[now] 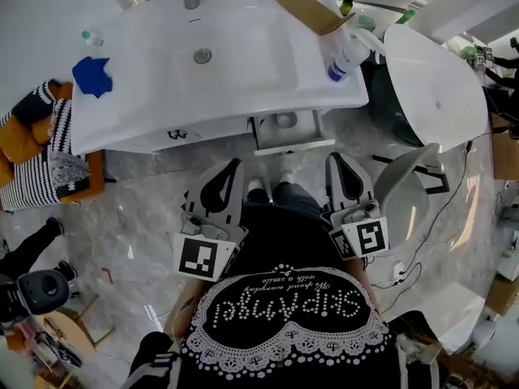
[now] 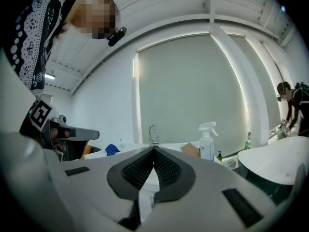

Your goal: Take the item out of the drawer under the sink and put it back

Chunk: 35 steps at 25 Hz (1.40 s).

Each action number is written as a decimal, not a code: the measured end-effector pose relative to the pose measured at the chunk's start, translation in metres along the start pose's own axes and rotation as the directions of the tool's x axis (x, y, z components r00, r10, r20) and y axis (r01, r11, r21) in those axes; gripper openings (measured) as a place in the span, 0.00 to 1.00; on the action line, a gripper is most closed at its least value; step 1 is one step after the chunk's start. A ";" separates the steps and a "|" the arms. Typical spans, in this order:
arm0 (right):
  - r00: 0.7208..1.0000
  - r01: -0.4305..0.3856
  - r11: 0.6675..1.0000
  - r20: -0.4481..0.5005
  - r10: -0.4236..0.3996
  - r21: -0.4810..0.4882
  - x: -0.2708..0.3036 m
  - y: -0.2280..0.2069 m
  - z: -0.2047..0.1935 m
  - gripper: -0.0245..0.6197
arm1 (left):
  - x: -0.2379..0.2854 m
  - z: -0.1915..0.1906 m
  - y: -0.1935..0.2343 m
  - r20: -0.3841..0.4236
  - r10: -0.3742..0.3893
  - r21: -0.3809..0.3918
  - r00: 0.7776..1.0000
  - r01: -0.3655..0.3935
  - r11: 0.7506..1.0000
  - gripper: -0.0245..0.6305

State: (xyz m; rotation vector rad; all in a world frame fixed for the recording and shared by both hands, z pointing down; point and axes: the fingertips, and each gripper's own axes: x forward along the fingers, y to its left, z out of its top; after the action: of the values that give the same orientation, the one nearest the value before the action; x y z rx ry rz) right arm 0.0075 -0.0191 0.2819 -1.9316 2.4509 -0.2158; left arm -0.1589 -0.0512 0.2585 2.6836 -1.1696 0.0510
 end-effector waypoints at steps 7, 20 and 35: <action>1.000 -0.017 1.000 -0.017 0.017 -0.007 -0.001 0.005 -0.005 0.07 | -0.002 -0.001 -0.001 0.001 0.003 -0.008 1.000 -0.003 1.000 0.04; 0.994 -0.071 0.997 -0.079 0.070 -0.010 -0.009 -0.005 -0.016 0.07 | 0.000 -0.010 0.002 -0.026 0.073 0.010 0.997 -0.073 0.997 0.04; 0.988 -0.147 0.989 -0.034 0.148 0.019 -0.015 -0.049 -0.005 0.07 | 0.024 0.000 -0.036 0.030 0.146 0.026 0.989 -0.147 0.989 0.04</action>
State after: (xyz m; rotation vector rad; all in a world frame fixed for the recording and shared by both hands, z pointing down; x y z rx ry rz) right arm 0.0582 -0.0155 0.2919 -1.7448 2.5913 -0.2682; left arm -0.1160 -0.0442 0.2545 2.6251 -1.3831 0.0535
